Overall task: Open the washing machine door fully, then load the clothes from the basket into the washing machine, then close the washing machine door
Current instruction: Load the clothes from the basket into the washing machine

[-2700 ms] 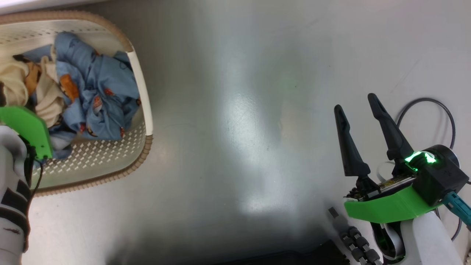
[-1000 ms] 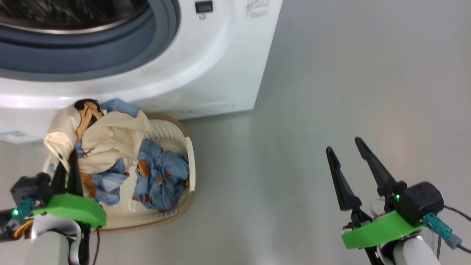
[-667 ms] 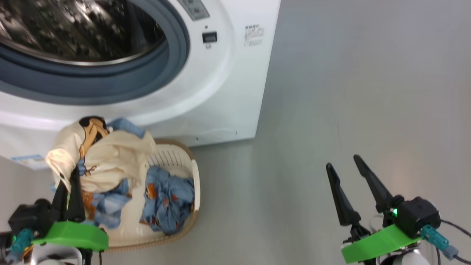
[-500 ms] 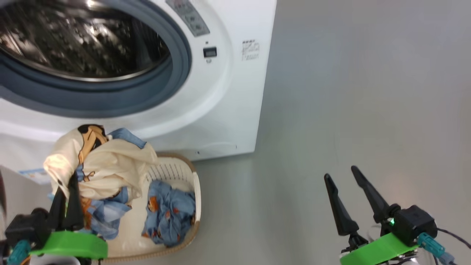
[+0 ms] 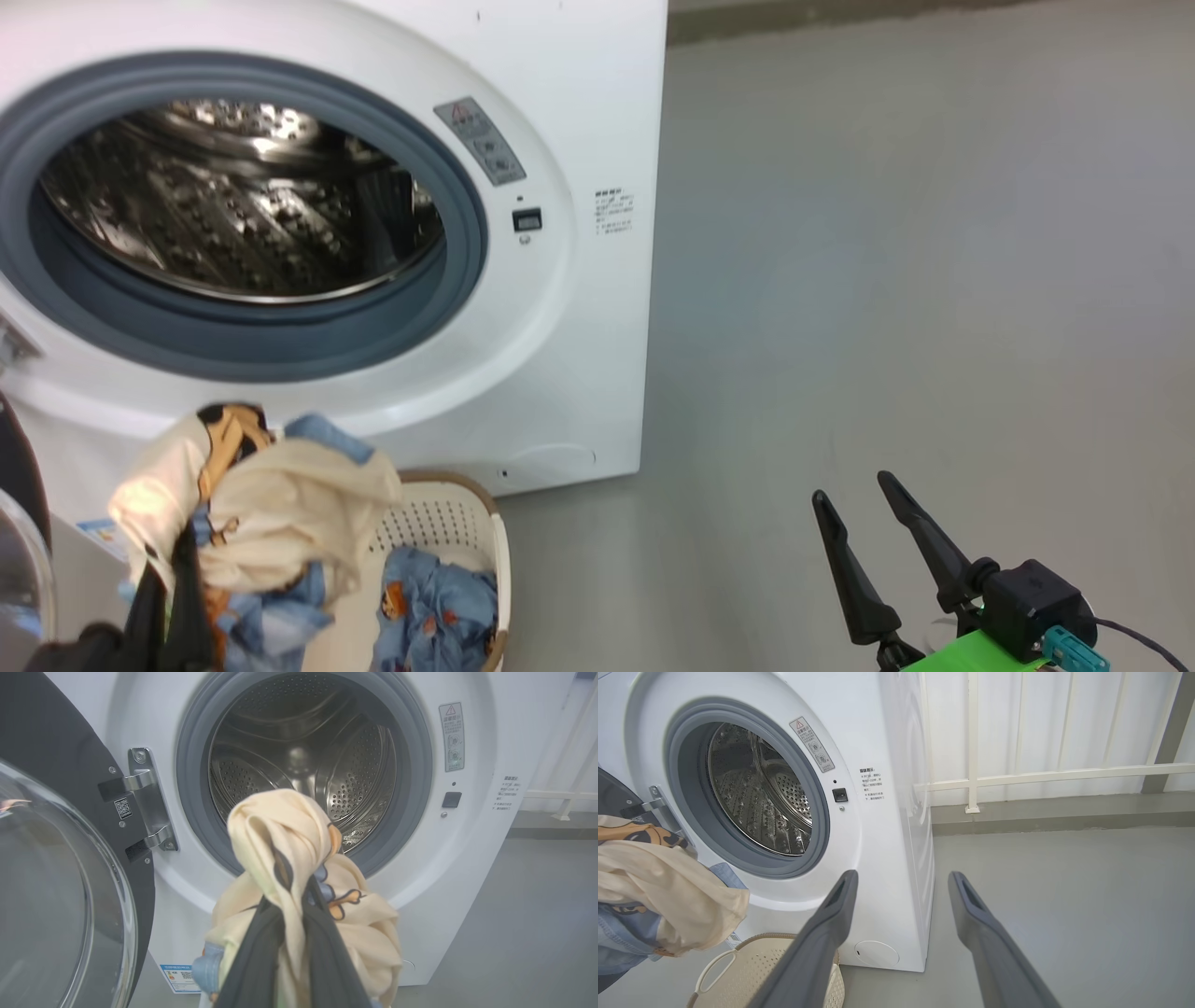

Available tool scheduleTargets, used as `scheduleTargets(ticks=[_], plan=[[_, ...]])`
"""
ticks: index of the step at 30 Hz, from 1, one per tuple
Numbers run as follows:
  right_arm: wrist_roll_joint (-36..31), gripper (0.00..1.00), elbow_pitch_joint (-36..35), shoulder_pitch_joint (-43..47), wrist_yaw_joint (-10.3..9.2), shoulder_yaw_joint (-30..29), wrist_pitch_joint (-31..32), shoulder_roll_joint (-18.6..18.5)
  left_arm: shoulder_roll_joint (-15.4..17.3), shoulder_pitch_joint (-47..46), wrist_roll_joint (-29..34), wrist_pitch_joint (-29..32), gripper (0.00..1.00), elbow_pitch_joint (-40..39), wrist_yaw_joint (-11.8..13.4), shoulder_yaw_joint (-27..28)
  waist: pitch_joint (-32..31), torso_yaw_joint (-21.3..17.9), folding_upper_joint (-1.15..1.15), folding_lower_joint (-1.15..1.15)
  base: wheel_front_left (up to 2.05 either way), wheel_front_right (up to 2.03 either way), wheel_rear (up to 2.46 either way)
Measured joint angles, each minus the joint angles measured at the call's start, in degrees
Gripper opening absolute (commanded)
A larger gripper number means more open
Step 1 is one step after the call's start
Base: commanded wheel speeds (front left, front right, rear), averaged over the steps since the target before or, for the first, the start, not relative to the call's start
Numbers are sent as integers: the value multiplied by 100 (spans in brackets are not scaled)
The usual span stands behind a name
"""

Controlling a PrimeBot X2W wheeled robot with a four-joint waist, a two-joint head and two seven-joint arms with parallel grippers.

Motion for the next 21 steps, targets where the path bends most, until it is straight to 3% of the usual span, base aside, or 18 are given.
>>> scheduleTargets(ticks=[8,21], plan=[[5,100,-23,177,0,-7,1,4,-35,534,0,0,0,-303,53,34,-294,-38,0,0,0,0,0],[5,100,-70,205,0,-13,0,-1,-76,643,-2,0,0,-396,101,10,-233,19,0,0,0,0,0]])
